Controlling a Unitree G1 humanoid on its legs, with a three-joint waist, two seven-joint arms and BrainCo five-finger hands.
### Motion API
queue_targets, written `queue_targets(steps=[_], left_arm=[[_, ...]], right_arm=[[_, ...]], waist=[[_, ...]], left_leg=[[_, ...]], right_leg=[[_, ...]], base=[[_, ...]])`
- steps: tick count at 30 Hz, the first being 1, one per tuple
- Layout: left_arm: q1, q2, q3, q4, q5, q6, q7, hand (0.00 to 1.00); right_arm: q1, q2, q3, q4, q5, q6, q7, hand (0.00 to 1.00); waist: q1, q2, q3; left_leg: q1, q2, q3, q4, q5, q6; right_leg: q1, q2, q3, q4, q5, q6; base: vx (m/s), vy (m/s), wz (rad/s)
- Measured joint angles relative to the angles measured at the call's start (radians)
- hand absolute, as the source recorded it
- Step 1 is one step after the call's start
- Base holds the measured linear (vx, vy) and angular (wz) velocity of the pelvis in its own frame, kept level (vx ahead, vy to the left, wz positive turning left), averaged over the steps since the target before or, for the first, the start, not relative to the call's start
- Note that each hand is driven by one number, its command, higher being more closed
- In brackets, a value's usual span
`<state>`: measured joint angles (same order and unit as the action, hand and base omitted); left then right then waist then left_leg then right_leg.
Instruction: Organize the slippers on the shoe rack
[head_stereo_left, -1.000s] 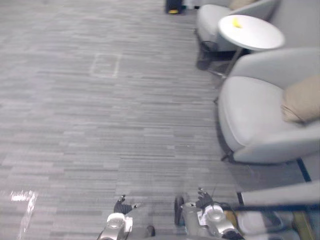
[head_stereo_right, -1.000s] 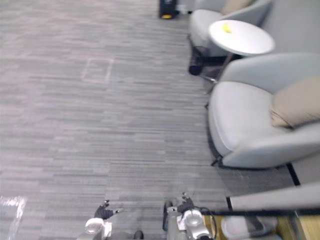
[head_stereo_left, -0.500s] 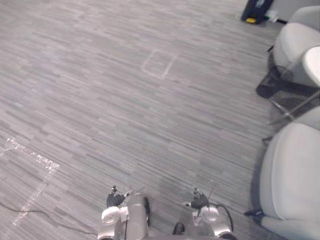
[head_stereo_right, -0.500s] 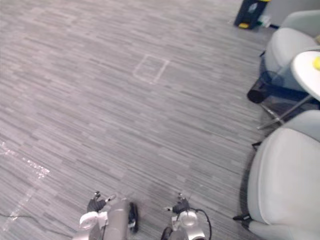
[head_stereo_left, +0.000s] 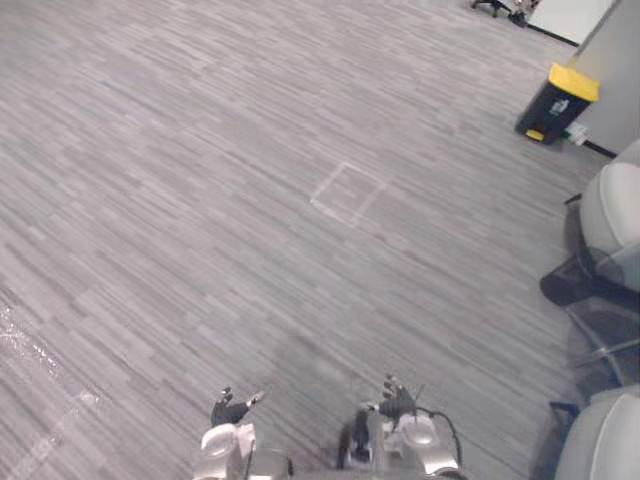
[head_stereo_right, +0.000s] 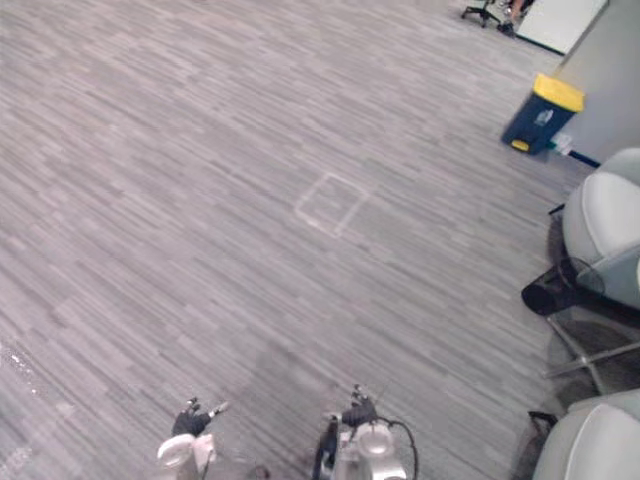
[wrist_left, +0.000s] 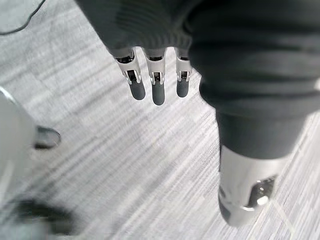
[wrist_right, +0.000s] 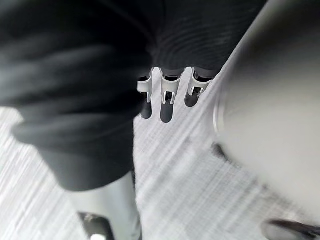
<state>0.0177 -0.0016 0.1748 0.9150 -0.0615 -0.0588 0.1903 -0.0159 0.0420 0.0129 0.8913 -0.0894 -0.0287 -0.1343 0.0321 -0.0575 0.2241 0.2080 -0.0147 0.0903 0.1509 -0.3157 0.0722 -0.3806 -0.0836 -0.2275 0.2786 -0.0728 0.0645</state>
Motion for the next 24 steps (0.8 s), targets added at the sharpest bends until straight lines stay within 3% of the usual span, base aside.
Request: queue_targets(steps=[1,2,3,4,5,6,7,8,9,10,11,12,14,16,17,18,19,20,21,22,23,24], left_arm=[[-0.001,0.001,-0.006,0.002,0.000,0.000,-0.001,0.00],[0.007,0.000,-0.016,0.008,0.001,0.000,0.000,0.00],[0.014,-0.010,-0.016,0.012,0.001,0.000,0.000,0.00],[0.018,-0.013,-0.014,0.015,0.002,0.000,0.000,0.00],[0.021,-0.022,-0.009,0.020,0.003,0.000,0.000,0.00],[0.015,-0.034,0.020,0.015,0.007,-0.002,0.000,0.00],[0.014,-0.038,0.041,0.014,0.011,0.000,0.000,0.00],[0.022,-0.051,0.077,-0.003,0.013,0.001,0.002,0.00],[0.035,-0.050,0.085,-0.013,0.020,0.001,0.002,0.00],[0.035,-0.048,0.084,-0.026,0.021,0.001,0.000,0.00],[0.034,-0.038,0.083,-0.052,0.020,0.000,0.000,0.00],[0.037,-0.037,0.083,-0.064,0.020,-0.001,0.000,0.00],[0.046,-0.027,0.084,-0.099,0.021,-0.003,-0.001,0.00],[0.048,-0.034,0.109,-0.116,0.021,-0.003,-0.001,0.00],[0.048,-0.039,0.118,-0.120,0.020,-0.003,-0.001,0.00],[0.053,-0.051,0.125,-0.129,0.018,-0.004,0.000,0.00],[0.056,-0.052,0.123,-0.131,0.017,-0.005,0.000,0.00],[0.062,-0.054,0.123,-0.127,0.012,-0.009,-0.001,0.00],[0.056,-0.038,0.123,-0.127,0.011,-0.011,-0.003,0.00],[0.056,-0.035,0.123,-0.126,0.010,-0.011,-0.003,0.00],[0.056,-0.029,0.123,-0.120,0.010,-0.010,-0.002,0.00],[0.055,-0.022,0.118,-0.107,0.010,-0.002,-0.002,0.00]], right_arm=[[-0.009,0.000,0.000,0.008,0.000,0.001,0.001,0.00],[-0.027,-0.002,0.000,0.023,0.000,0.005,0.002,0.00],[-0.033,-0.012,-0.007,0.019,-0.001,0.010,0.001,0.00],[-0.032,-0.011,-0.011,0.019,-0.001,0.010,0.001,0.00],[-0.031,-0.013,-0.013,0.020,0.000,0.012,0.002,0.00],[-0.031,-0.019,-0.013,0.010,0.001,0.014,0.001,0.00],[-0.030,-0.021,-0.011,-0.002,0.002,0.017,0.002,0.00],[-0.024,-0.020,-0.002,-0.008,0.005,0.029,0.002,0.00],[-0.019,-0.014,0.001,-0.008,0.011,0.036,0.002,0.00],[-0.018,-0.004,-0.001,-0.007,0.012,0.038,-0.002,0.00],[-0.005,0.007,-0.001,-0.006,0.014,0.040,-0.003,0.00],[0.000,0.010,-0.001,-0.004,0.014,0.041,-0.003,0.00],[0.003,0.022,-0.001,-0.004,0.014,0.046,-0.005,0.00],[-0.019,0.024,-0.014,-0.005,0.014,0.046,-0.008,0.00],[-0.023,0.025,-0.015,-0.005,0.013,0.046,-0.010,0.00],[-0.025,0.026,-0.015,-0.005,0.012,0.044,-0.015,0.00],[-0.024,0.026,-0.014,-0.004,0.012,0.044,-0.016,0.00],[-0.023,0.025,0.000,0.004,0.011,0.046,-0.014,0.00],[-0.020,0.027,-0.004,0.004,0.011,0.046,-0.012,0.00],[-0.020,0.028,-0.010,0.002,0.011,0.046,-0.013,0.00],[-0.019,0.027,-0.024,-0.009,0.009,0.045,-0.016,0.00],[-0.007,0.029,-0.040,-0.006,0.009,0.045,-0.014,0.00]], waist=[[-0.005,-0.008,0.004],[-0.024,-0.014,0.007],[-0.037,0.006,-0.001],[-0.036,0.012,-0.005],[-0.026,0.041,-0.016],[-0.029,0.076,-0.014],[-0.030,0.092,-0.009],[-0.016,0.118,0.000],[0.000,0.130,0.004],[0.009,0.126,0.013],[0.028,0.105,0.015],[0.031,0.096,0.015],[0.034,0.068,0.003],[0.055,0.059,0.010],[0.062,0.054,0.013],[0.079,0.056,0.010],[0.083,0.061,0.006],[0.090,0.058,-0.007],[0.089,0.026,-0.022],[0.087,0.019,-0.026],[0.085,0.009,-0.030],[0.081,0.002,-0.032]], left_leg=[[0.022,-0.008,-0.021,-0.010,-0.009,-0.009],[0.072,-0.012,-0.066,-0.010,-0.050,-0.020],[0.100,0.021,-0.117,-0.001,-0.075,-0.034],[0.101,0.030,-0.131,0.012,-0.075,-0.034],[0.060,0.061,-0.149,0.141,-0.073,-0.037],[-0.043,0.099,-0.151,0.376,-0.045,-0.081],[-0.100,0.119,-0.147,0.515,0.001,-0.103],[-0.206,0.170,-0.117,0.777,0.187,-0.139],[-0.265,0.211,-0.087,0.914,0.210,-0.153],[-0.324,0.233,-0.058,1.006,0.166,-0.143],[-0.397,0.232,-0.014,1.030,0.115,-0.134],[-0.428,0.231,0.006,1.017,0.097,-0.129],[-0.540,0.226,0.093,0.837,0.040,-0.109],[-0.599,0.178,0.107,0.497,0.052,-0.102],[-0.607,0.165,0.101,0.414,0.078,-0.108],[-0.606,0.147,0.086,0.262,0.144,-0.117],[-0.606,0.144,0.081,0.219,0.165,-0.119],[-0.601,0.137,0.075,0.237,0.308,-0.100],[-0.604,0.110,0.100,0.267,0.264,-0.068],[-0.602,0.105,0.106,0.269,0.253,-0.063],[-0.577,0.088,0.123,0.276,0.219,-0.042],[-0.526,0.069,0.136,0.284,0.172,-0.023]], right_leg=[[-0.004,0.007,0.014,-0.069,0.033,0.004],[-0.002,0.012,0.052,-0.107,0.069,-0.026],[-0.006,0.026,0.050,-0.032,0.144,-0.069],[-0.009,0.027,0.039,-0.007,0.152,-0.081],[-0.010,0.039,0.002,0.058,0.114,-0.101],[0.031,0.071,-0.027,0.070,0.064,-0.118],[0.058,0.088,-0.035,0.063,0.046,-0.123],[0.131,0.130,-0.030,0.036,0.008,-0.149],[0.188,0.155,-0.019,0.019,-0.023,-0.167],[0.249,0.168,-0.004,0.005,-0.051,-0.171],[0.320,0.163,0.021,-0.019,-0.080,-0.168],[0.349,0.159,0.029,-0.035,-0.088,-0.166],[0.453,0.133,0.056,-0.116,-0.103,-0.140],[0.550,0.100,0.099,-0.170,-0.119,-0.114],[0.570,0.089,0.111,-0.178,-0.128,-0.106],[0.604,0.076,0.130,-0.184,-0.155,-0.087],[0.615,0.073,0.137,-0.184,-0.165,-0.081],[0.651,0.056,0.176,-0.173,-0.221,-0.060],[0.643,0.018,0.193,-0.135,-0.222,-0.069],[0.630,0.011,0.197,-0.114,-0.217,-0.077],[0.582,-0.016,0.217,0.007,-0.187,-0.056],[0.548,-0.038,0.234,0.142,-0.140,-0.012]], base=[[0.67,-0.186,0.96],[0.72,-0.215,1.10],[0.74,-0.235,1.05],[0.66,-0.230,0.85],[0.67,-0.270,0.59],[0.65,-0.268,0.53],[0.66,-0.237,0.10],[0.51,-0.133,-0.31],[0.66,-0.112,-0.47],[0.64,-0.065,-0.45],[0.65,-0.074,-0.31],[0.63,-0.069,-0.27],[0.68,-0.011,-0.26],[0.71,0.124,-0.53],[0.63,0.219,-0.65],[0.49,0.206,-0.50],[0.58,0.291,-0.69],[0.60,0.326,-0.49],[0.62,0.331,-0.41],[0.64,0.324,-0.21],[0.75,0.396,-0.19],[0.62,0.335,-0.20]])
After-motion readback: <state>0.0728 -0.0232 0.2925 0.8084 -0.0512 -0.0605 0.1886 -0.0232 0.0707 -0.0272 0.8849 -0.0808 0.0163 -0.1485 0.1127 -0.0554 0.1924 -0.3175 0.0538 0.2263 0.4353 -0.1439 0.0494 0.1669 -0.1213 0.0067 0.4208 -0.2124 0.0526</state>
